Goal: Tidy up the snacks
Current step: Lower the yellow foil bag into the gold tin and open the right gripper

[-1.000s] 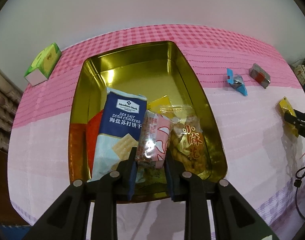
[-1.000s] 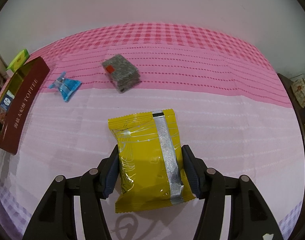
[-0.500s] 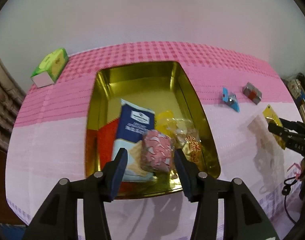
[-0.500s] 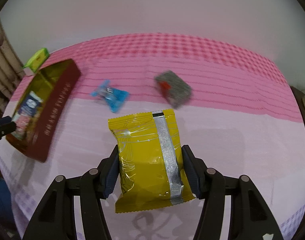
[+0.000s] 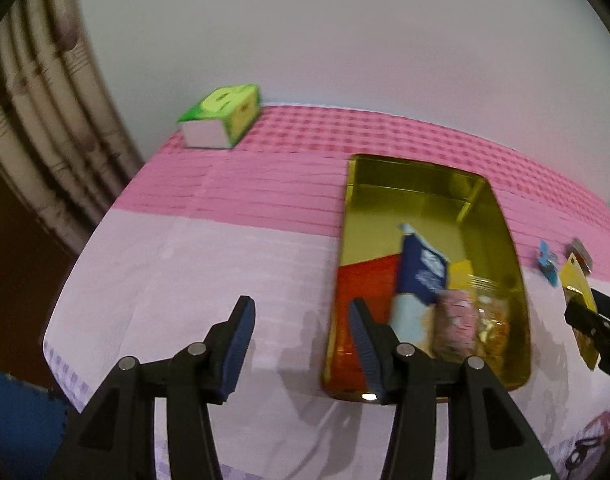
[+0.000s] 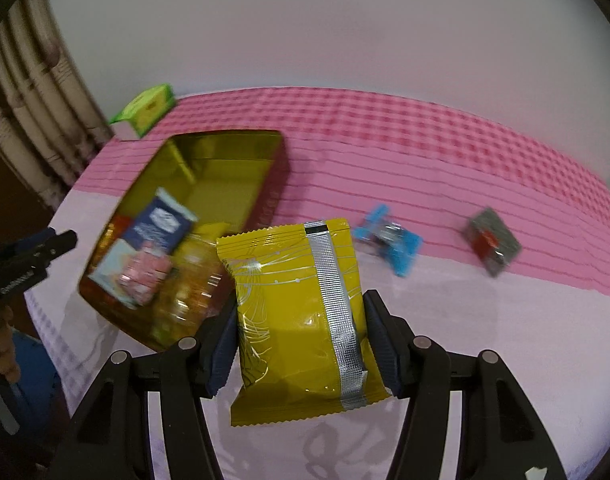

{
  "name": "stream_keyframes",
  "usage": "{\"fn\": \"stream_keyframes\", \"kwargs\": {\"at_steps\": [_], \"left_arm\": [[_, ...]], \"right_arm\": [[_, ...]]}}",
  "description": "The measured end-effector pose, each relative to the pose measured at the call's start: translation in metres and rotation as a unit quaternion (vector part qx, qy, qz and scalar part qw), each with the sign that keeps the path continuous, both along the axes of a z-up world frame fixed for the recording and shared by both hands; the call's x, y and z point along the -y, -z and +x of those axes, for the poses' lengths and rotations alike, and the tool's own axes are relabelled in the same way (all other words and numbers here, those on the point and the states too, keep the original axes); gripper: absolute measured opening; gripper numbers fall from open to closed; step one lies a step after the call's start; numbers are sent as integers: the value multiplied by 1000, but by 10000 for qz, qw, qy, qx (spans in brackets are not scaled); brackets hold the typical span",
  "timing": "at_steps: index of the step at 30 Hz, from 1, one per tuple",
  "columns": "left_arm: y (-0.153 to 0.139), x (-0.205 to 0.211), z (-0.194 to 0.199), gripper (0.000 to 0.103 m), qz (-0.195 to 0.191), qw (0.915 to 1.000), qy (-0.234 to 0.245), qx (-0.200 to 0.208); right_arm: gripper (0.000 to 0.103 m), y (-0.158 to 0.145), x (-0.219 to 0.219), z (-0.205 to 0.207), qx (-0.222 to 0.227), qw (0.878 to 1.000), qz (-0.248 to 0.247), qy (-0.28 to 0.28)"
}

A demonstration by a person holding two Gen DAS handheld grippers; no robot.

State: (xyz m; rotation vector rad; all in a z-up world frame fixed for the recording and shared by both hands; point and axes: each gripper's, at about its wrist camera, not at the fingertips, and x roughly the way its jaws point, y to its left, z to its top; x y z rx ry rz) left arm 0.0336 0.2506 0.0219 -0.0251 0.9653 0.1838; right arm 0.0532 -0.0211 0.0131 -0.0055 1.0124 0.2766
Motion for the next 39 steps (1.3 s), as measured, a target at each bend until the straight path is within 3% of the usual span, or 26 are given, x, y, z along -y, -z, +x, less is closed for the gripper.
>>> {"fn": "stream_keyframes", "kwargs": {"at_steps": [6, 14, 24, 39], "left_arm": [[4, -15, -3, 50, 53, 9997, -232, -50], [9, -33, 0, 50, 16, 9987, -499, -131], [10, -36, 1, 50, -12, 9986, -499, -149], [13, -31, 1, 50, -32, 9987, -454, -222]], "right_arm": [[55, -5, -45, 9, -45, 9997, 145, -196], [55, 11, -86, 23, -215, 9991, 122, -330], [55, 21, -96, 36, -414, 9986, 214, -266], [58, 21, -101, 41, -370, 9988, 138, -295]]}}
